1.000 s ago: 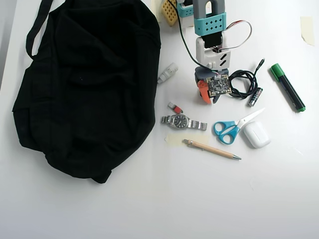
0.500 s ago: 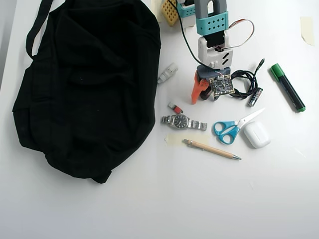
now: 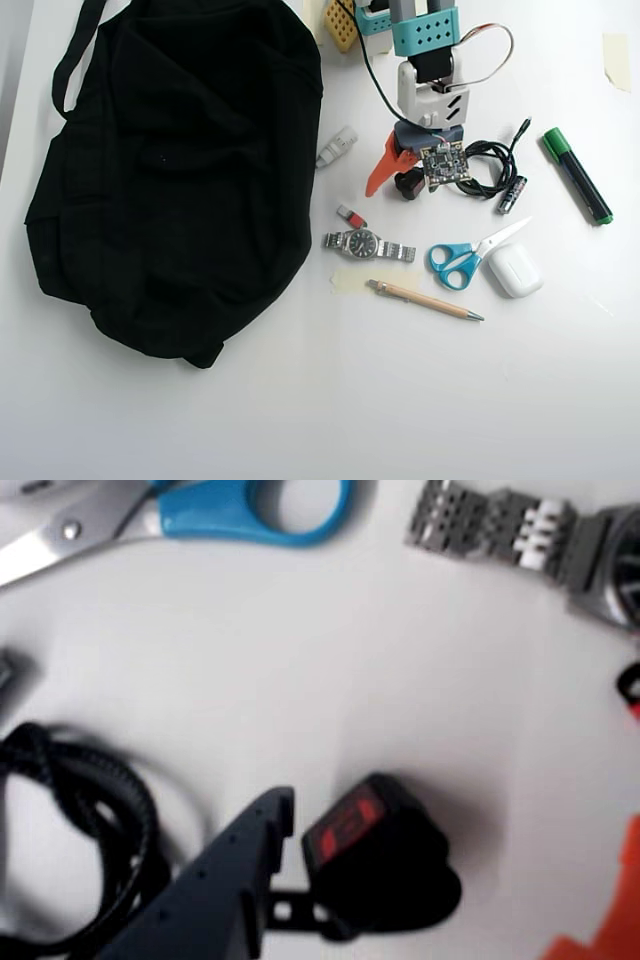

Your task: Put the black bike light into the black bag

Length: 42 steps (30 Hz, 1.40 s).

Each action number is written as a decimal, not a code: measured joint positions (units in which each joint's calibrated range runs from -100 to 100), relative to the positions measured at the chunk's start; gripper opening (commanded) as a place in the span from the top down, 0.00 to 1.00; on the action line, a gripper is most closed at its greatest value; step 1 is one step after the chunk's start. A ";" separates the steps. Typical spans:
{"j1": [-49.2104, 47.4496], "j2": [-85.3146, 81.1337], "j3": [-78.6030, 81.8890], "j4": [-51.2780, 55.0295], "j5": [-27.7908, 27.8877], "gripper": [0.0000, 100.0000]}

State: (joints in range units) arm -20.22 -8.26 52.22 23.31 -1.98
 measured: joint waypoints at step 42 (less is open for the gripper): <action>-1.25 3.50 0.00 -2.13 -0.20 0.58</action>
State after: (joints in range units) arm -21.47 -4.75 52.22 21.18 -2.17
